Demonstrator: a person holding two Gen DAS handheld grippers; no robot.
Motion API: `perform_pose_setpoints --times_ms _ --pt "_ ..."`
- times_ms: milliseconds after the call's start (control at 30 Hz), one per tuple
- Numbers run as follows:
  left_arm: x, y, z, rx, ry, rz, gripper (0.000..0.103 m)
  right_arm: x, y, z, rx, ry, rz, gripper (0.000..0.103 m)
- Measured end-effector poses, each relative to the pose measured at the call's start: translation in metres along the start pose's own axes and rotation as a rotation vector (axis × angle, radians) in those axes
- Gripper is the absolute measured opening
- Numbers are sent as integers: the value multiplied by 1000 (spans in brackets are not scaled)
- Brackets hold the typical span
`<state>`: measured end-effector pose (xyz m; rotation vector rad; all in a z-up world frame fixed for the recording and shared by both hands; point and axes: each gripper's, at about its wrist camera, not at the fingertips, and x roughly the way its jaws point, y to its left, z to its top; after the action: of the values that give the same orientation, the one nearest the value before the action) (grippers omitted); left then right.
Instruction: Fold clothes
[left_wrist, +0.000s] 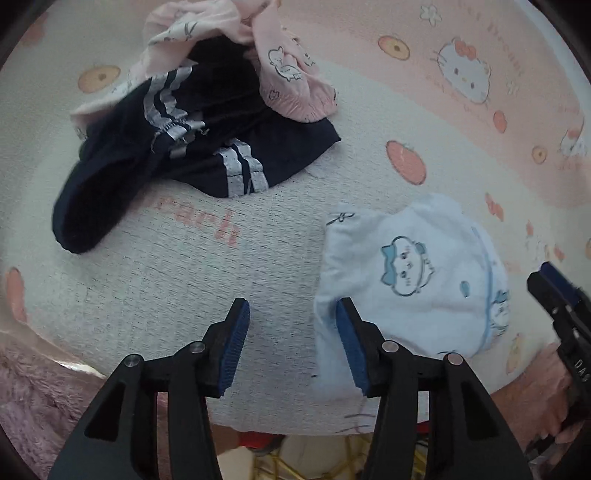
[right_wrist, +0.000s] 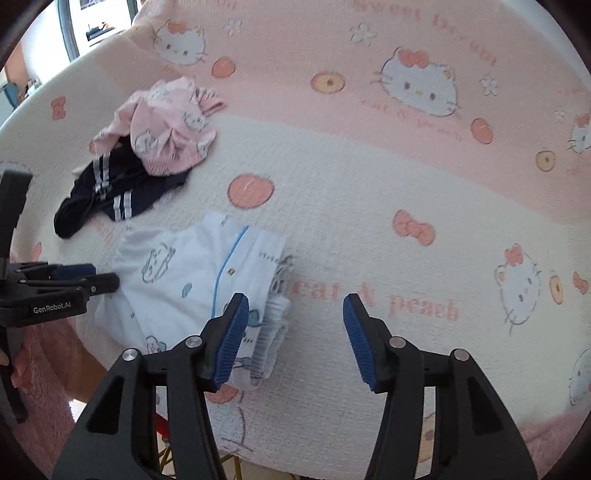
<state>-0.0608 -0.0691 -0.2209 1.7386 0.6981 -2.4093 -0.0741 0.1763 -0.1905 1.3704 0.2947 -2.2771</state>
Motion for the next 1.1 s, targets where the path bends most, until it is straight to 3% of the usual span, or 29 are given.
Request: perform_pose_setpoints --times_ms 67,200,400,467,533,567,600,700,767,900,933,967,1033,1100 --pt "3 7 1 -60 31 -98 52 -7 -6 3 27 -8 17 54" --pt "9 6 -2 -76 46 -143 52 -4 -8 1 41 19 25 54" --pt "22 -10 -8 -11 62 -109 52 12 -1 -6 40 57 83 54" --pt "18 -15 -11 45 54 -50 52 18 3 -6 -10 69 41 54" --pt "13 -10 -10 34 31 -3 52 19 -4 -3 7 61 2 67" --pt "11 -6 -9 17 21 2 52 18 -10 -1 38 58 -2 67" --pt "10 -2 -9 -8 18 -18 52 16 -17 0 81 54 14 67" --pt "18 11 -7 -133 56 -237 52 17 -28 -2 138 66 113 67" --pt "24 4 -7 -109 63 -227 52 25 -26 -5 144 110 211 67" --pt "26 -15 -11 -34 48 -189 52 50 -15 -15 173 178 300 69" --pt "27 -19 -12 -19 46 -181 47 53 -12 -16 180 167 297 68" --pt "26 -23 -13 -1 43 -167 29 53 -8 -15 170 148 288 64" --pt "17 -27 -13 12 26 -154 19 52 -2 -13 146 146 271 51" --pt "7 -30 -12 10 4 -166 15 50 -2 -10 155 152 279 46"
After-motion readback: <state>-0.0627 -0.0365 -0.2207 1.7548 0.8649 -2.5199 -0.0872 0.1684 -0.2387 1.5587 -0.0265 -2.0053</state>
